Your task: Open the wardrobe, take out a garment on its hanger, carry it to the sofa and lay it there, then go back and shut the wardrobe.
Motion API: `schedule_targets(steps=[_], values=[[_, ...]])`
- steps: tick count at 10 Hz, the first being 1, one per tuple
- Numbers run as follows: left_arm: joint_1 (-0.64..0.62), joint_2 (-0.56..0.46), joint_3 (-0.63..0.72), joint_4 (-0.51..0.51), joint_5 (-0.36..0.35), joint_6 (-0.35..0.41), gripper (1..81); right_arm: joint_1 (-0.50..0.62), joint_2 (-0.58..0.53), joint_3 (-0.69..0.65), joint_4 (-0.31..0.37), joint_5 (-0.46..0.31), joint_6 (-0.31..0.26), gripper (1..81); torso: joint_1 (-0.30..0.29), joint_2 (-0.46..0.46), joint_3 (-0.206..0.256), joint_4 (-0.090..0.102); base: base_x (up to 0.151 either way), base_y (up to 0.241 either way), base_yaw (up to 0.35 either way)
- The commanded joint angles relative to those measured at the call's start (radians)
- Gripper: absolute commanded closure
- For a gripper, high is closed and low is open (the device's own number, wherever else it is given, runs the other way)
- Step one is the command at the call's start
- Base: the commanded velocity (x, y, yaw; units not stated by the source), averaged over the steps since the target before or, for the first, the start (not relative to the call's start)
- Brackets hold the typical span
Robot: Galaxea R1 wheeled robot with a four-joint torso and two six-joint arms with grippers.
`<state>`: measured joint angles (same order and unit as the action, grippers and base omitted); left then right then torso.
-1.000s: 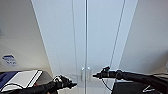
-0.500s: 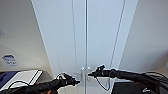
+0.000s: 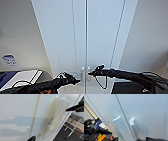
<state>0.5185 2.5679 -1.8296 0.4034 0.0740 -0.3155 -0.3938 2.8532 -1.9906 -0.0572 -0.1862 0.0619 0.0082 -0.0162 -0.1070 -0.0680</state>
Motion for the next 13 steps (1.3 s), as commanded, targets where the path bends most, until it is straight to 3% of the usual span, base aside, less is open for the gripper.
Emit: schedule_targets(steps=[1,6,13], values=[[-0.163,0.04,-0.039,0.006,0.0,0.003,1.0,0.187,0.051,-0.051,0.003,0.004,0.004,1.0,0.0,0.0,0.0,0.0,0.0,0.0,0.0],[-0.163,0.19,-0.241,0.014,0.001,0.004,1.0,0.197,0.131,-0.1,0.002,-0.007,0.004,1.0,0.0,0.0,0.0,0.0,0.0,0.0,0.0],[-0.188,0.408,-0.484,0.092,0.001,0.006,1.0,0.187,0.14,-0.077,0.007,-0.007,0.004,1.0,0.0,0.0,-0.001,0.0,0.0,0.0,0.0]])
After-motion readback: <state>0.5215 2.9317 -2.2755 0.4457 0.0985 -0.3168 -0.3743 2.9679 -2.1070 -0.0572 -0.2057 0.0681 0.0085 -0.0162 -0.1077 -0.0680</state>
